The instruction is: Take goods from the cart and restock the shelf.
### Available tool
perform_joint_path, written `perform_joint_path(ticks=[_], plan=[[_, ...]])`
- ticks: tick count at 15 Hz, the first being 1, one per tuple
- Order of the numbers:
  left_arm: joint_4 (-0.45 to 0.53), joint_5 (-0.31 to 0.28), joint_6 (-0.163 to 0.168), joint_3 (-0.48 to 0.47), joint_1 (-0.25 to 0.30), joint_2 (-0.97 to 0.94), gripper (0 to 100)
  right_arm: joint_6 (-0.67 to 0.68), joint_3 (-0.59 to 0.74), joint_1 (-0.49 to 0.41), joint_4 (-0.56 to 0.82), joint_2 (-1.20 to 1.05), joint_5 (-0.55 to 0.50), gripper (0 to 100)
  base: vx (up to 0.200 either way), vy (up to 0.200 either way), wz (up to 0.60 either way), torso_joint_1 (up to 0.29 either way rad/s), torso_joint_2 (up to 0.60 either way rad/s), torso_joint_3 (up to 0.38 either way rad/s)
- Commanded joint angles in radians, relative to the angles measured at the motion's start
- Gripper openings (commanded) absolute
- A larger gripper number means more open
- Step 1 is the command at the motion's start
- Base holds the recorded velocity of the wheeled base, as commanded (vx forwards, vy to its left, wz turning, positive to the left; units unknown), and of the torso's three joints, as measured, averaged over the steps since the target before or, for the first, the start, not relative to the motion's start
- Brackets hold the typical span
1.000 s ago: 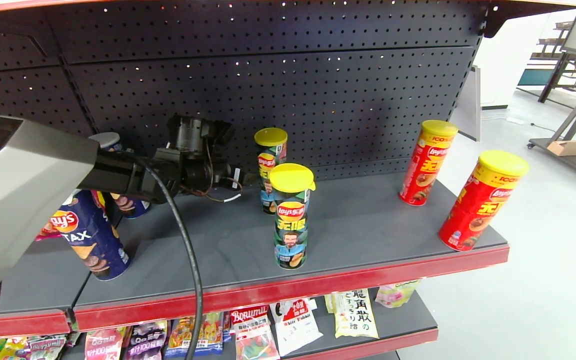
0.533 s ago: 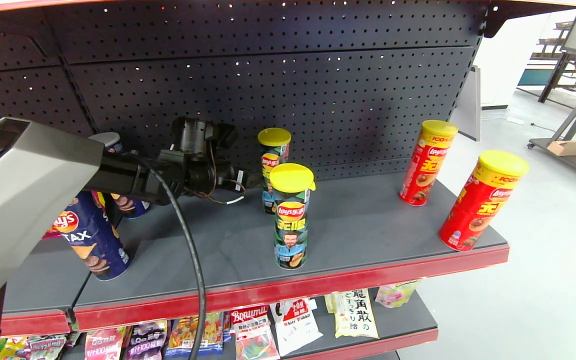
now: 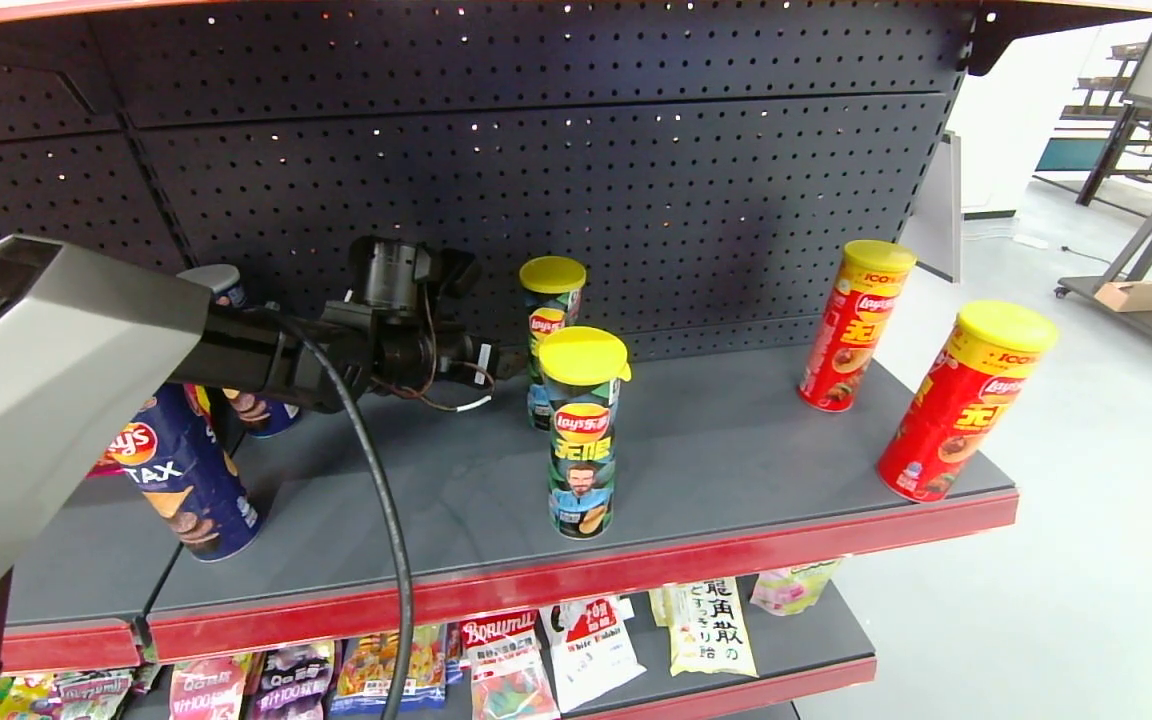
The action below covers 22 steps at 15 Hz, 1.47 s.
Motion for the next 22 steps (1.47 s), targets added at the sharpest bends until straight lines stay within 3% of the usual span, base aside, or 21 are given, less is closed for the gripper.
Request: perform_joint_path(ticks=[1, 11, 15, 19, 22], plan=[[-0.001, -0.001, 0.000, 0.008, -0.001, -0.006, 100, 0.000, 0.000, 0.000, 0.000, 0.001, 0.000, 100, 0.000, 0.000, 0.00, 0.000, 0.00, 0.000], [0.090, -0.024, 0.000, 0.191, 0.039, -0.278, 100, 0.000, 0.000, 0.000, 0.000, 0.001, 0.000, 100, 0.000, 0.000, 0.00, 0.000, 0.00, 0.000], [0.278, -0.045, 0.002, 0.291, 0.039, -0.489, 100, 0.000, 0.000, 0.000, 0.000, 0.001, 0.000, 100, 0.000, 0.000, 0.00, 0.000, 0.00, 0.000], [0.361, -0.047, 0.014, 0.453, 0.083, -0.696, 100, 0.000, 0.000, 0.000, 0.000, 0.001, 0.000, 100, 0.000, 0.000, 0.00, 0.000, 0.00, 0.000], [0.384, -0.047, 0.019, 0.690, 0.123, -0.985, 100, 0.000, 0.000, 0.000, 0.000, 0.001, 0.000, 100, 0.000, 0.000, 0.00, 0.000, 0.00, 0.000]])
